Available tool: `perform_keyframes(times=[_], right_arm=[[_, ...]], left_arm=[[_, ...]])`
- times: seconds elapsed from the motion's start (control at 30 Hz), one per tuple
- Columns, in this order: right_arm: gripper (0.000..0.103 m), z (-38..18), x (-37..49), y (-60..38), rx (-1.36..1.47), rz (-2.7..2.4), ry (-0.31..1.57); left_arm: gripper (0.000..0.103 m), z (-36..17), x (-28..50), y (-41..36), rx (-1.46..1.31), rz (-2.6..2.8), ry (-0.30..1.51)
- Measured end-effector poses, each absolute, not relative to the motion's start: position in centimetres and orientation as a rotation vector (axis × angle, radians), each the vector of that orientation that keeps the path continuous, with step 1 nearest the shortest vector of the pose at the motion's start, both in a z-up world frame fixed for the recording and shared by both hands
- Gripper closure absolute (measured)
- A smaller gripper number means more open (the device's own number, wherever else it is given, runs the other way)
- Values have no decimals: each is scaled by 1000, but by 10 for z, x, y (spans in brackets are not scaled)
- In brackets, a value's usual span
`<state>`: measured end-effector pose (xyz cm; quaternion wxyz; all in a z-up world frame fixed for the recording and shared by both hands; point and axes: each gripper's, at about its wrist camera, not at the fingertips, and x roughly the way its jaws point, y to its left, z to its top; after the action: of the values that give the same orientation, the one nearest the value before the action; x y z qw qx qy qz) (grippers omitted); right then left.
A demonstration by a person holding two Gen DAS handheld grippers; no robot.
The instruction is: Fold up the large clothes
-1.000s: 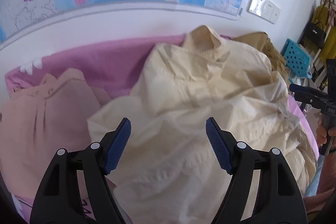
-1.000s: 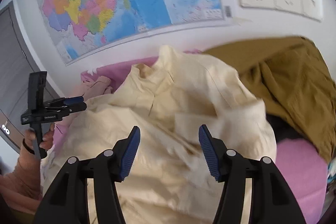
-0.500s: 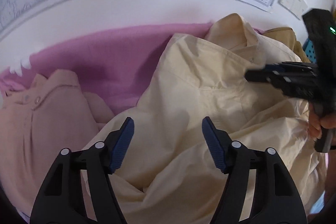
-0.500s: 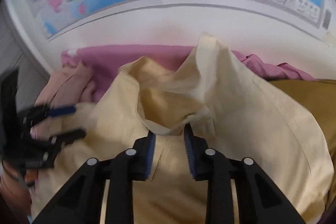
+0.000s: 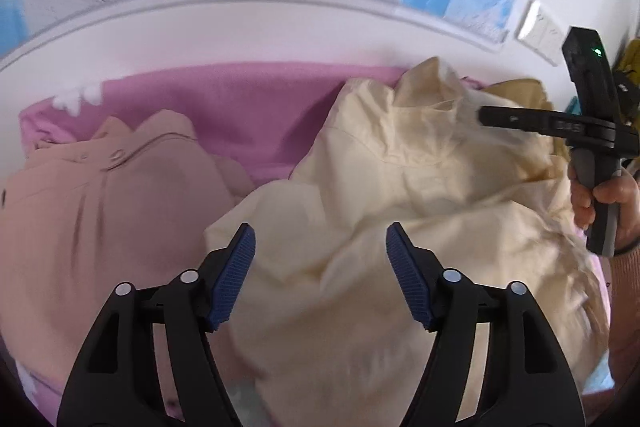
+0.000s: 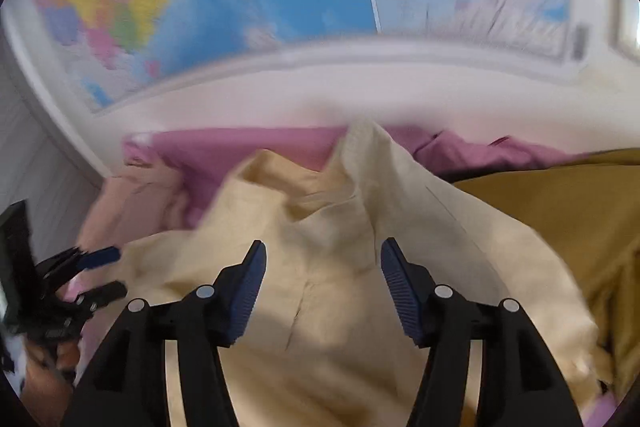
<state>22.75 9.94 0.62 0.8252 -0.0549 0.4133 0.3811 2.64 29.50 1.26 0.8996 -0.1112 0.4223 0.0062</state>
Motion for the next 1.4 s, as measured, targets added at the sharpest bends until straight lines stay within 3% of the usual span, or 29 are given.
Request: perform_keyframes(times=[0.17,0.37,0.63,1.03,1.2,1.4], right_arm=[[44,18,158,63,-182,940,833],[44,-30,89,55,-355,960,849],[49,-57,102,29,-255,903,902],[28,-15,59,-71,-32,914,825],[17,-34,46,-138,83,804,863],[13,-85,25,-192,255,775,994]], left_arm=[[21,30,-31,288,-228,-19,810],[15,21,-88,272,-276,-56,818],[13,-1,-150,259,-329,-86,878],[13,-43,-185,257,-507,-180,940],[12,-54,-198,250,-559,-239,955],[5,-65,-209,234,-599,-308,972]])
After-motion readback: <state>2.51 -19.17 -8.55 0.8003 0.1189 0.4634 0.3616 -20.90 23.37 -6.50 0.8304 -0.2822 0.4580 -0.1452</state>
